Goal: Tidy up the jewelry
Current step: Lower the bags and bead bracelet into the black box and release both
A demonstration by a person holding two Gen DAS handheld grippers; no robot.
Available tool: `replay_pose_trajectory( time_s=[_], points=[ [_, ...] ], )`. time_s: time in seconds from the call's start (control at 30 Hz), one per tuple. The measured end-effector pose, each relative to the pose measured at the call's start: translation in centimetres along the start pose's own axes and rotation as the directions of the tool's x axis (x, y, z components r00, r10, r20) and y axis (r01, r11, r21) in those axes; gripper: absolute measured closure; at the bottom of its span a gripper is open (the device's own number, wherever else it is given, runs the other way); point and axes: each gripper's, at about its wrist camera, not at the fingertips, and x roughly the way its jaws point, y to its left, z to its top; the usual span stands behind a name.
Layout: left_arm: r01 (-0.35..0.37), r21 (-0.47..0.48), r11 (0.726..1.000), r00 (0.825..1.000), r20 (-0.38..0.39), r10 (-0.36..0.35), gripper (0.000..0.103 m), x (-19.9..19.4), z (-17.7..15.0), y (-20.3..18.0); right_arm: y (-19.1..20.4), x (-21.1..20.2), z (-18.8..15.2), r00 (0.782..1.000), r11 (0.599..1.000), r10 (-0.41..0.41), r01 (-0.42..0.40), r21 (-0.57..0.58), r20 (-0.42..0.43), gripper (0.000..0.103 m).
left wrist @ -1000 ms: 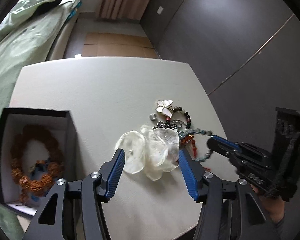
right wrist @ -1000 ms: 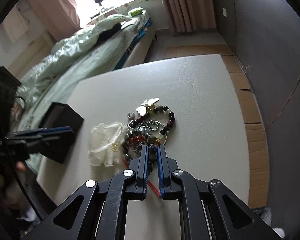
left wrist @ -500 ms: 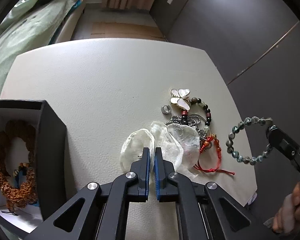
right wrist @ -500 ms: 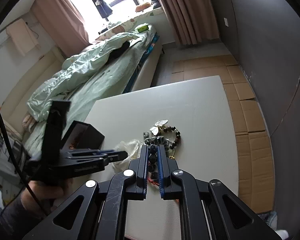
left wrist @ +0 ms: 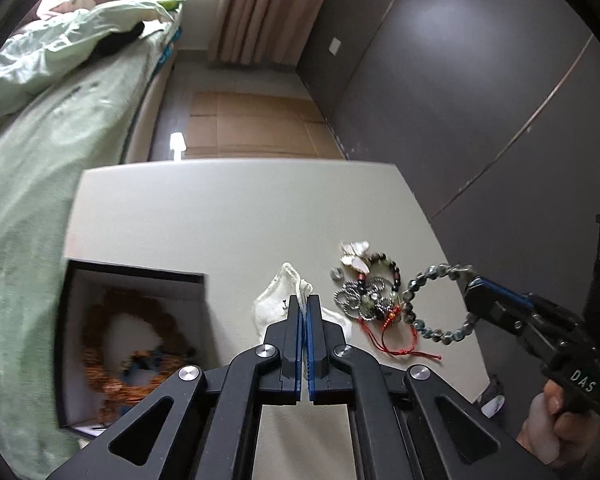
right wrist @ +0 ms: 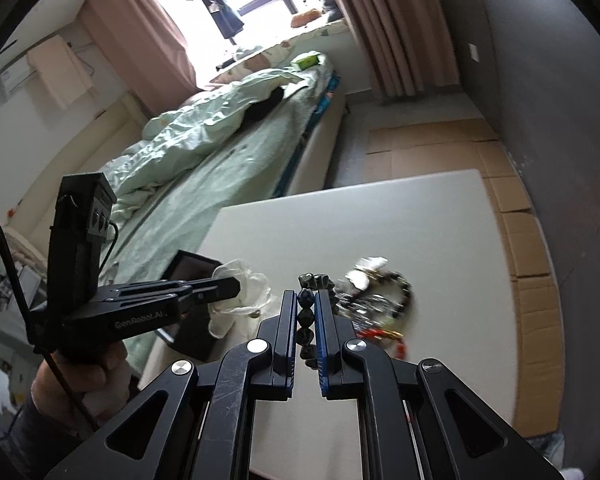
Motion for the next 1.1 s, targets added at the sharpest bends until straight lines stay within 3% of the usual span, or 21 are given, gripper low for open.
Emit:
replay_pose_trajectory(
  time_s=[0.5,1.0,1.1],
  points=[
    [-0.064,-0.062,0.996,0.992,0.106,0.070,0.102,-7.0,1.0,5.7,9.7,4.4,2.0,0.990,0.984,0.140,-0.143,-0.102,-0.030,0.093],
    [-0.084,-0.117,0.990,0.984,0.147,0.101,0.102,-10.4,0.2,9.9,14.7,9.4,2.4,0.979,0.978,0.181,-0.189,-0.085,-0.099,0.093],
    [-0.077,-0.115,0.990,0.984,0.151,0.094,0.102,-10.8,0.1,10.2,14.1,9.8,2.3,0.980,0.986,0.157,-0.162,-0.036,-0.123,0.066]
  ],
)
